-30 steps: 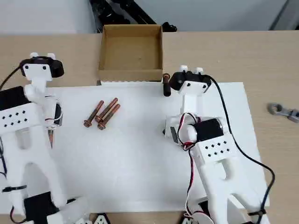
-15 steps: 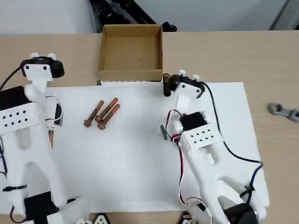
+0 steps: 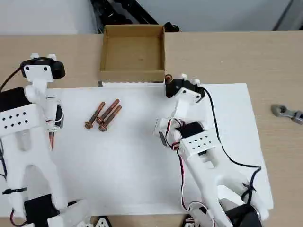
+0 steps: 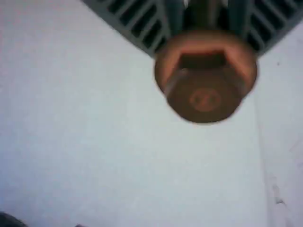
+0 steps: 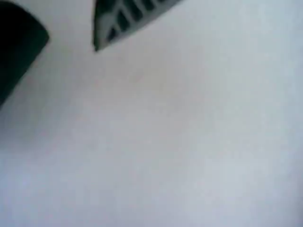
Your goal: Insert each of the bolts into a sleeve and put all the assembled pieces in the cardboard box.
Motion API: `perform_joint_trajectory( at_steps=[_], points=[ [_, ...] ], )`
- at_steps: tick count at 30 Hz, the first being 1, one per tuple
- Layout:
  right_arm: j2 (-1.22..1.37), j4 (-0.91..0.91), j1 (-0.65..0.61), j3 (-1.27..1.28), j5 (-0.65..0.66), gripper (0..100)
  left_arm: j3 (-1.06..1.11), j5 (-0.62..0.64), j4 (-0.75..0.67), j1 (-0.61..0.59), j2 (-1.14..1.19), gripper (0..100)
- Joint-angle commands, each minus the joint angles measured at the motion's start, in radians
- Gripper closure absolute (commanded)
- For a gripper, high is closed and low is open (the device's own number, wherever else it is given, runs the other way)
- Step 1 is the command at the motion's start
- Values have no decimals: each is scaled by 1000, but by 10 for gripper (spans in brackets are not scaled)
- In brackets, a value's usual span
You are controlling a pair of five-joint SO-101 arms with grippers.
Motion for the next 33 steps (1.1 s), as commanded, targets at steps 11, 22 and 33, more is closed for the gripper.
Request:
perform_joint_trajectory(
  at_steps=[11,22,33],
  points=[
    [51,-105,13,32,-69,846,-41,2,21,-8,-57,995],
    [165,-145,44,25,-71,847,-41,2,21,-9,-57,995],
    [173,-143,42,25,-64,952,-41,2,21,-9,-57,995]
  ],
)
